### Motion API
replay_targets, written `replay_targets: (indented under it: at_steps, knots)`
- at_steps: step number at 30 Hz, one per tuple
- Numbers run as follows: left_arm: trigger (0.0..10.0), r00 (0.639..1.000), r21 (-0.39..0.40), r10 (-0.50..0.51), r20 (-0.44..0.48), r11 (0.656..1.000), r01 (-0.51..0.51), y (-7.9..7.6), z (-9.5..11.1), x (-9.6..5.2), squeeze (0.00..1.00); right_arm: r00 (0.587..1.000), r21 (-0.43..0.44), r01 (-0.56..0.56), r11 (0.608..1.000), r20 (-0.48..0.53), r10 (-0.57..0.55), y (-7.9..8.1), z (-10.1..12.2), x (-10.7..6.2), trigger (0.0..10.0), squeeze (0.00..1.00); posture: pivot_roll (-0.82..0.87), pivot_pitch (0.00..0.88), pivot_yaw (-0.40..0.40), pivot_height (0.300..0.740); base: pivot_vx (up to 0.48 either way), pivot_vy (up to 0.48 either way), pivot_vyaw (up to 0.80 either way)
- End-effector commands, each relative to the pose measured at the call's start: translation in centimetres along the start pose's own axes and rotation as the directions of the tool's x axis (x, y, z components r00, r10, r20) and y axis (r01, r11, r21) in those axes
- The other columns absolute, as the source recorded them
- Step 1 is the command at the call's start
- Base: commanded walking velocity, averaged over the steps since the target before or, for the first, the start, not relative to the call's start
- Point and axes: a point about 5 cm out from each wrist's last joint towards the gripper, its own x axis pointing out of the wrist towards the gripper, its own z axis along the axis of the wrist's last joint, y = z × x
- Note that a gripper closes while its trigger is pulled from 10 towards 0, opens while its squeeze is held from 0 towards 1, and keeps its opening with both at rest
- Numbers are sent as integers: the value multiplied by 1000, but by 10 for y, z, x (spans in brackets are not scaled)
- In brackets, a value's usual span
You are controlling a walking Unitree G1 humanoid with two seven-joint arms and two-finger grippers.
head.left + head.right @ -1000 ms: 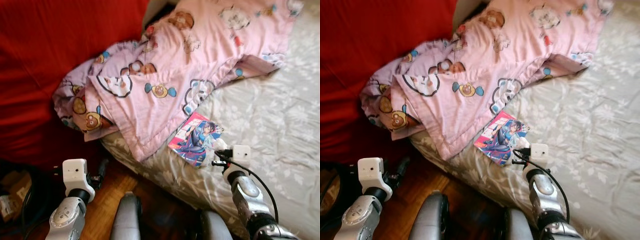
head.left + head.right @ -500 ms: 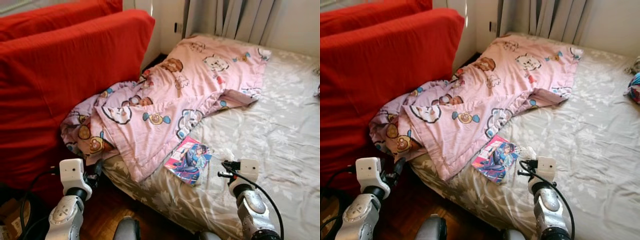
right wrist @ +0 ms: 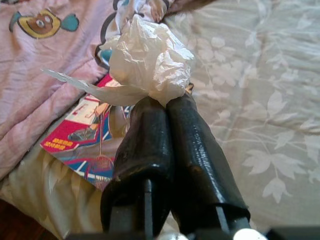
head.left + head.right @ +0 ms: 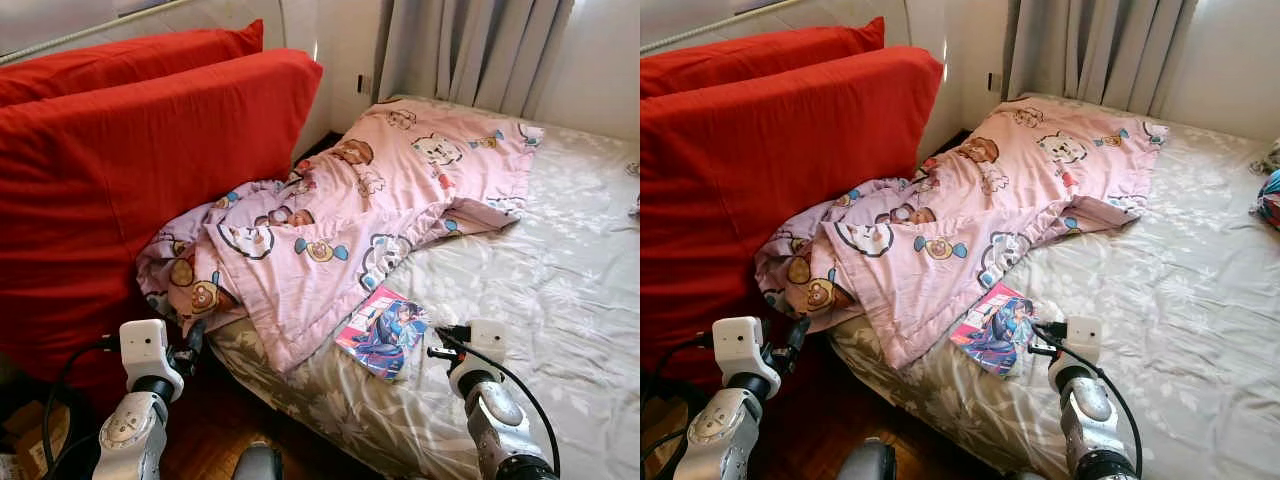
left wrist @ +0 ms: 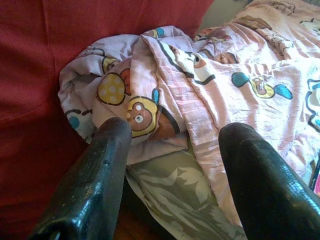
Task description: Clean up the room
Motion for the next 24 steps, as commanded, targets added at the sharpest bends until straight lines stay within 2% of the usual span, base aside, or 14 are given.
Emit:
replay_targets:
  at_steps: [1, 9, 24]
  knots:
    - [10000, 1000, 19, 6, 0, 1000, -6, 5, -1, -4, 0, 1000, 12, 0, 1000, -14, 0, 3, 1, 3, 10000, 0, 172, 36, 10, 655, 0, 0, 0]
    - [10000, 1000, 25, -5, 3, 1000, 5, 4, 1, -2, 0, 999, 20, -23, 1000, -31, 24, 11, 3, 7, 10000, 0, 177, 27, 12, 655, 0, 0, 0]
    - [10000, 1000, 18, -7, 10, 1000, 7, 2, 3, 3, 0, 999, 27, -4, 1000, -40, 5, 6, -1, 4, 10000, 0, 170, 19, 8, 655, 0, 0, 0]
